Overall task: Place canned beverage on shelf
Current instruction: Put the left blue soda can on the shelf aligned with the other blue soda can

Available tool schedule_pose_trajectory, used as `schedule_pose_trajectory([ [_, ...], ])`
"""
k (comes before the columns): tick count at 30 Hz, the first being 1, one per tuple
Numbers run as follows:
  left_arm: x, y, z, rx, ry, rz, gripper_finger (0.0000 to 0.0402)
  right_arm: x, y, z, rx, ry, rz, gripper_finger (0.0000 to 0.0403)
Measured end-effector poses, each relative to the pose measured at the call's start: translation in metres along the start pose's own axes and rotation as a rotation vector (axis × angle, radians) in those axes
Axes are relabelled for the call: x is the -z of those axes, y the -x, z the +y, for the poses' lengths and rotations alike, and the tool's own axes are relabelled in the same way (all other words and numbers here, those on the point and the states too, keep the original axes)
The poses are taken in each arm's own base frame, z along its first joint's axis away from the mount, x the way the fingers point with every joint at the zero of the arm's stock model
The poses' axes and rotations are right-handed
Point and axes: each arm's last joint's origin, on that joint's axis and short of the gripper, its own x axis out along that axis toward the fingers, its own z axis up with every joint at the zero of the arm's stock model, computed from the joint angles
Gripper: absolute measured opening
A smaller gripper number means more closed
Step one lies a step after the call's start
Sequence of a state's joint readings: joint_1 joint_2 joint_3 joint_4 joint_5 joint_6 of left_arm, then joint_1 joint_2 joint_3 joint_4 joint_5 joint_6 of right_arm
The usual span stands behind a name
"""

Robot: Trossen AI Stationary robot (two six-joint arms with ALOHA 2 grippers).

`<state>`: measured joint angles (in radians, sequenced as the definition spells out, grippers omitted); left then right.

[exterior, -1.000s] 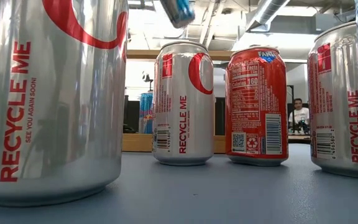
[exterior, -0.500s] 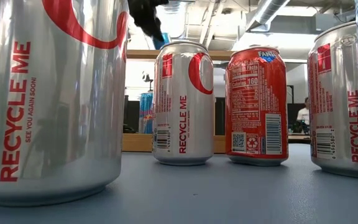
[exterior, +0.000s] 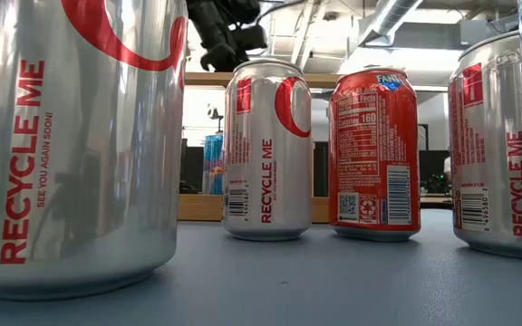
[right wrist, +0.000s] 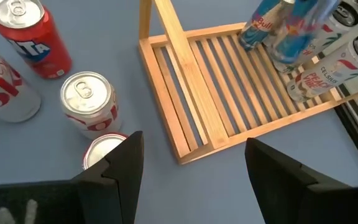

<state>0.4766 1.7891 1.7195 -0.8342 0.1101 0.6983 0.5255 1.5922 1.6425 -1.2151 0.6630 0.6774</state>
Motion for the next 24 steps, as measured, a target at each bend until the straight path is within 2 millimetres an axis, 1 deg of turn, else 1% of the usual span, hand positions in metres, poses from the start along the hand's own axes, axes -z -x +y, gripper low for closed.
schedule_pose_trajectory([
  [4, 0.004, -0.019, 0.001, -0.008, -0.010, 0.066, 0.0238, 0.011, -0.012, 0.001, 0.053, 0.039, 0.023, 0.0248],
  [8, 0.007, -0.026, 0.002, -0.034, -0.019, 0.111, 0.0238, 0.019, -0.023, 0.001, 0.077, 0.040, 0.057, 0.0248],
  [11, 0.007, -0.027, 0.002, -0.034, -0.028, 0.120, 0.0238, 0.026, -0.029, 0.001, 0.093, 0.029, 0.077, 0.0248],
  [20, 0.005, -0.027, 0.003, -0.038, -0.009, 0.094, 0.0238, 0.022, -0.031, 0.005, 0.063, -0.010, 0.041, 0.0248],
  [22, 0.002, -0.027, 0.001, -0.048, -0.014, 0.081, 0.0238, 0.021, -0.031, 0.006, 0.068, 0.007, 0.018, 0.0248],
  [24, 0.000, -0.027, 0.000, -0.048, -0.008, 0.066, 0.0238, 0.016, -0.028, 0.008, 0.081, 0.064, -0.054, 0.0248],
])
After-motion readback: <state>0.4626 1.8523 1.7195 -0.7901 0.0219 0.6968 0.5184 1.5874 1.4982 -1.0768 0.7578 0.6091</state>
